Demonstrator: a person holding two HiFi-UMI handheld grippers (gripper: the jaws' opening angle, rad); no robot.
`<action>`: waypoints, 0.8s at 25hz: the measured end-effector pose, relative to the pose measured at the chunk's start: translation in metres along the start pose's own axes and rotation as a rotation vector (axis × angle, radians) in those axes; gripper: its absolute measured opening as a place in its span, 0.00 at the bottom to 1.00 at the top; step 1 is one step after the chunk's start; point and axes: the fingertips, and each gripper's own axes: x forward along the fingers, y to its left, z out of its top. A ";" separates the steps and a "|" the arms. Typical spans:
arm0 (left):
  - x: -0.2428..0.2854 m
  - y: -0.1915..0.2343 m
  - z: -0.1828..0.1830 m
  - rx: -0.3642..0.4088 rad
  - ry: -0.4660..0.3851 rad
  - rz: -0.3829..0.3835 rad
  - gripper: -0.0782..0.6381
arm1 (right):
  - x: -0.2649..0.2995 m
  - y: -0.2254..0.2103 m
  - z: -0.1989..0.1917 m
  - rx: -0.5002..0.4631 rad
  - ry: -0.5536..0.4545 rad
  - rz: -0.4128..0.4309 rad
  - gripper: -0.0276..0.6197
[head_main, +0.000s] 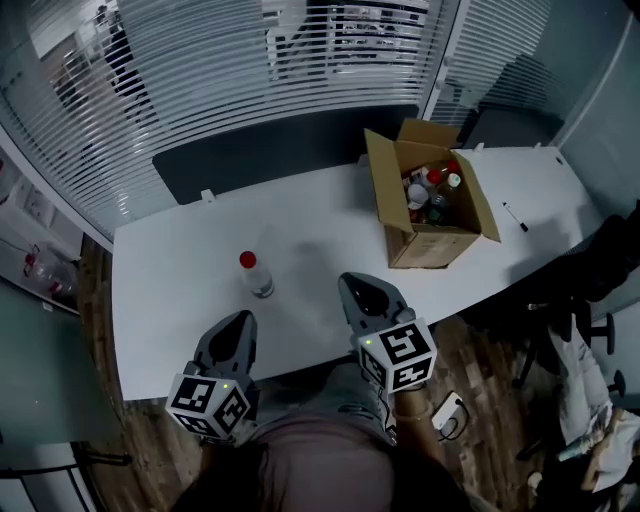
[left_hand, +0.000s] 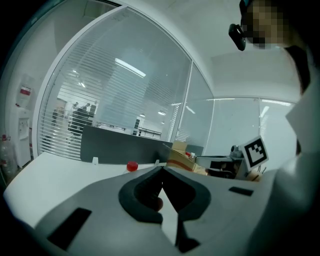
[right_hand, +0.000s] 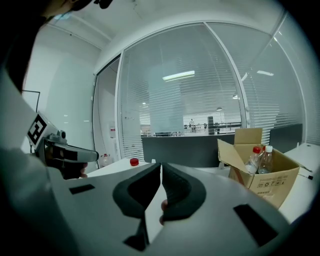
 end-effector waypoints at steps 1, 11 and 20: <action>0.001 -0.002 0.000 -0.001 -0.001 -0.002 0.12 | -0.001 -0.001 0.000 0.002 -0.004 0.002 0.09; 0.022 -0.022 -0.003 -0.016 0.009 -0.014 0.12 | -0.016 -0.025 0.003 0.017 -0.039 0.015 0.09; 0.076 -0.053 -0.007 -0.054 0.033 -0.038 0.12 | -0.028 -0.081 0.012 -0.054 -0.046 -0.001 0.09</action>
